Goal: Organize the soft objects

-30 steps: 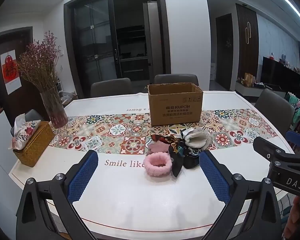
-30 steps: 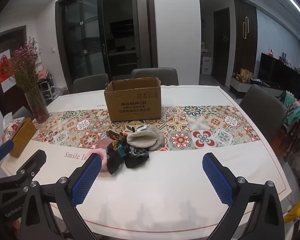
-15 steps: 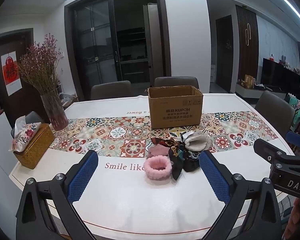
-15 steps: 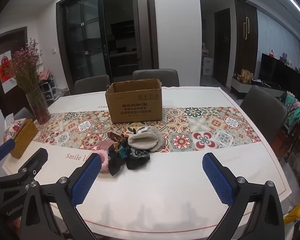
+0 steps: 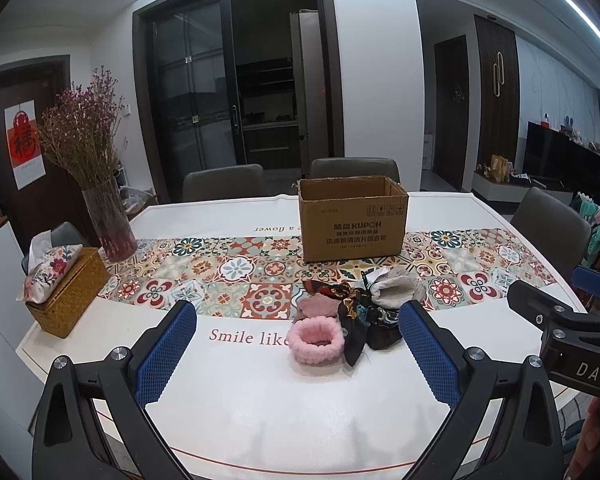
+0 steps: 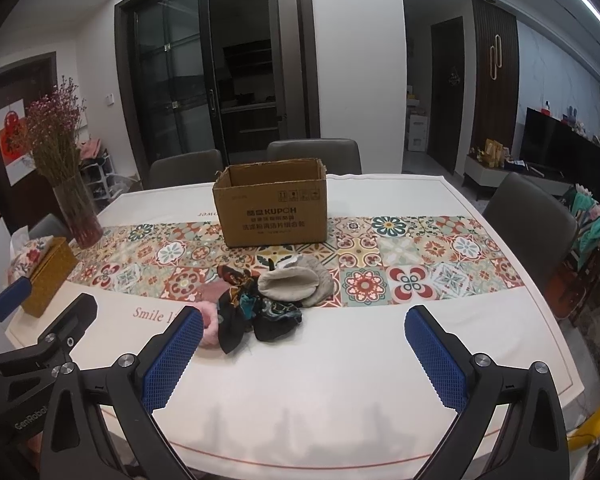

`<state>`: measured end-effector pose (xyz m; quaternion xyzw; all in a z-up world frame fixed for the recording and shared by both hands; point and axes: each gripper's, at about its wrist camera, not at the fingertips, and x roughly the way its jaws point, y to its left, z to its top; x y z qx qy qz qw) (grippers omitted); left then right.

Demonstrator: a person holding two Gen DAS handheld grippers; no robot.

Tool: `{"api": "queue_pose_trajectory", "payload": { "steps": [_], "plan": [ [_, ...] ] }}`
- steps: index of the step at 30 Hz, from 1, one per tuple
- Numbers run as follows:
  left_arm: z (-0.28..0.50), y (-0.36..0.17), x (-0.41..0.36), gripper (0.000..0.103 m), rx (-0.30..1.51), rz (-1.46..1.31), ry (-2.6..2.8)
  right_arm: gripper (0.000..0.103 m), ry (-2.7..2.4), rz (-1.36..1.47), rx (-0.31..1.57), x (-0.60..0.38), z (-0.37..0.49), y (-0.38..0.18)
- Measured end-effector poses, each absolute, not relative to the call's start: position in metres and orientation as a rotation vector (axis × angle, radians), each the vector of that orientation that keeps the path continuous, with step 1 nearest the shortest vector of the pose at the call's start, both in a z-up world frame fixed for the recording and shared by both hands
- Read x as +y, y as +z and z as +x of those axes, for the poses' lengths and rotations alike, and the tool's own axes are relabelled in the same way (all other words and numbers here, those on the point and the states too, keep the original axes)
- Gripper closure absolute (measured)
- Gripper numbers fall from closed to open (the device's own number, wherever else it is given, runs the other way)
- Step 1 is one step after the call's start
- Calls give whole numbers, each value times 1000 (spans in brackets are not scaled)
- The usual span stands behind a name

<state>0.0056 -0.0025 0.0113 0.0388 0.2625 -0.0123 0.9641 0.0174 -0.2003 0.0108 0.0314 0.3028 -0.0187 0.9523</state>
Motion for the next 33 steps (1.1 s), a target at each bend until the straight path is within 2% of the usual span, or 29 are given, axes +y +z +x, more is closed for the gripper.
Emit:
{"api": "queue_pose_trajectory", "payload": {
  "steps": [33],
  "plan": [
    [1,9,4,0,520,67,-29,1,-27,62,585,-196,14,20]
  ]
}}
